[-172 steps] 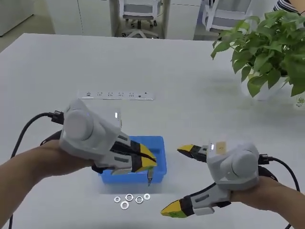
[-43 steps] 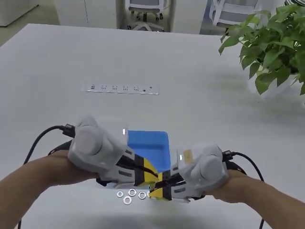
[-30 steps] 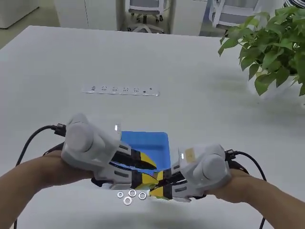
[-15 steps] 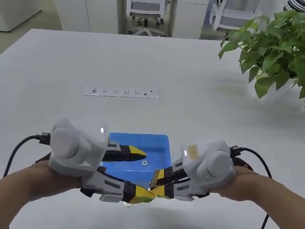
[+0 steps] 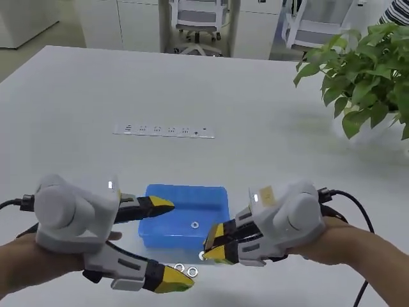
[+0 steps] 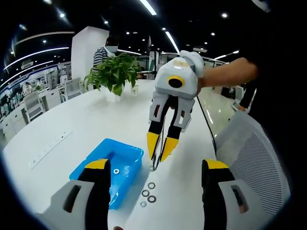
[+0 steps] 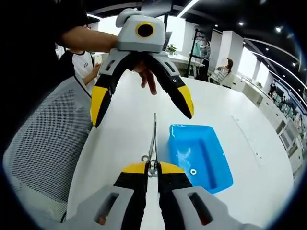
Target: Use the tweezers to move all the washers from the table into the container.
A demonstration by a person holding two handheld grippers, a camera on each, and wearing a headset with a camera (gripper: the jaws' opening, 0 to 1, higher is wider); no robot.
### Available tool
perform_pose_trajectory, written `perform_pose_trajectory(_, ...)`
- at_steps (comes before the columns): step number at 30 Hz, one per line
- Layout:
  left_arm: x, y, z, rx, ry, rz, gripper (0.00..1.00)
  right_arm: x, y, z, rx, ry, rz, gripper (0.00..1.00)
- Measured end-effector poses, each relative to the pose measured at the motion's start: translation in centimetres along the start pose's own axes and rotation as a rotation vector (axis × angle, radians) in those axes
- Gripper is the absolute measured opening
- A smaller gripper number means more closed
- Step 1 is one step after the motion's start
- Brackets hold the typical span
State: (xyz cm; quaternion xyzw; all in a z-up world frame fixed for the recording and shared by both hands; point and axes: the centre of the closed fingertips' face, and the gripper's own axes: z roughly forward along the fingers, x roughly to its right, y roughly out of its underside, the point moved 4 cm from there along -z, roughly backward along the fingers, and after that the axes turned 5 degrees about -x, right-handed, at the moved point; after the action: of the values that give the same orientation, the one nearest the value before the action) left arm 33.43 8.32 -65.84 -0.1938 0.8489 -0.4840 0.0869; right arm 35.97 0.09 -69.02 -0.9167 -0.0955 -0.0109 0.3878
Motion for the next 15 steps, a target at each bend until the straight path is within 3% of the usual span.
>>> perform_pose_trajectory(15,-0.1,0.9,-1.6,0.004,-0.06,-0.034,0.95,1.2,-1.0,-1.3,0.007,-0.005,-0.002,0.08)
